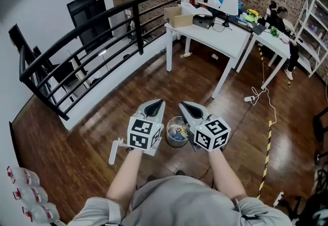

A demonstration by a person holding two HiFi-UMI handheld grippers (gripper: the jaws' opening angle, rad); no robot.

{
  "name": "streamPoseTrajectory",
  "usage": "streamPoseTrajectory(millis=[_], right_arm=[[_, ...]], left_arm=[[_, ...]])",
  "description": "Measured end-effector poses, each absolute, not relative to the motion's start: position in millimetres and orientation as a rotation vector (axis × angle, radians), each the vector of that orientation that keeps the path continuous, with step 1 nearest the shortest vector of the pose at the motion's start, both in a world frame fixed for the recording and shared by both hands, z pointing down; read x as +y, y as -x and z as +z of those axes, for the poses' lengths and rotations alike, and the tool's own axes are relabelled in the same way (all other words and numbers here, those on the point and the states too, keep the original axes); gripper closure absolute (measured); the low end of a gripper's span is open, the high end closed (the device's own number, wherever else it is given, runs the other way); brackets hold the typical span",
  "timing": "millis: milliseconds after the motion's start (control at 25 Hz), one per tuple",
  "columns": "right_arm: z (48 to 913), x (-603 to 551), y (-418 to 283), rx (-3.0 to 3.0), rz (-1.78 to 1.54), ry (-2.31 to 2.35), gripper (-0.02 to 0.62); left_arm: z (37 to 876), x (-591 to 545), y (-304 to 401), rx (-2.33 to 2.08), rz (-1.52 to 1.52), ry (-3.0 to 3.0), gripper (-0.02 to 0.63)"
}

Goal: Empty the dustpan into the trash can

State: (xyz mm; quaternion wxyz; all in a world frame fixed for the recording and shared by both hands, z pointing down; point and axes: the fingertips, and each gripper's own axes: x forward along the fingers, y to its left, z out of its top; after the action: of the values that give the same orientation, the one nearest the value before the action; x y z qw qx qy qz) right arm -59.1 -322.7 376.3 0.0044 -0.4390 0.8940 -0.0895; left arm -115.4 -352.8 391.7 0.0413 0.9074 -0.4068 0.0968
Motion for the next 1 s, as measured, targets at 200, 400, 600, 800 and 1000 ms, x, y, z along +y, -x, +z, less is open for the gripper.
streamPoseTrajectory(millis=[200, 400, 600, 800, 1000], right_arm=[[375, -321, 52, 2.818, -0.251, 1.377, 0.595], [372, -321, 47, 2.822, -0.242, 1.364, 0.595], [370, -324, 45, 2.821, -0.233, 1.356, 0.595], [372, -327, 46, 2.825, -0.228, 1.347, 0.595], [370, -330, 43, 2.816, -0.225, 1.348, 0.595]], left_arm=[[394, -352, 101, -1.216, 0.313, -2.797, 0.6], [394, -353, 95, -1.212, 0.318, -2.797, 0.6], [394, -356, 91, -1.213, 0.322, -2.802, 0.6], [396, -358, 91, -1.217, 0.32, -2.804, 0.6], [394, -358, 90, -1.216, 0.304, -2.809, 0.6]])
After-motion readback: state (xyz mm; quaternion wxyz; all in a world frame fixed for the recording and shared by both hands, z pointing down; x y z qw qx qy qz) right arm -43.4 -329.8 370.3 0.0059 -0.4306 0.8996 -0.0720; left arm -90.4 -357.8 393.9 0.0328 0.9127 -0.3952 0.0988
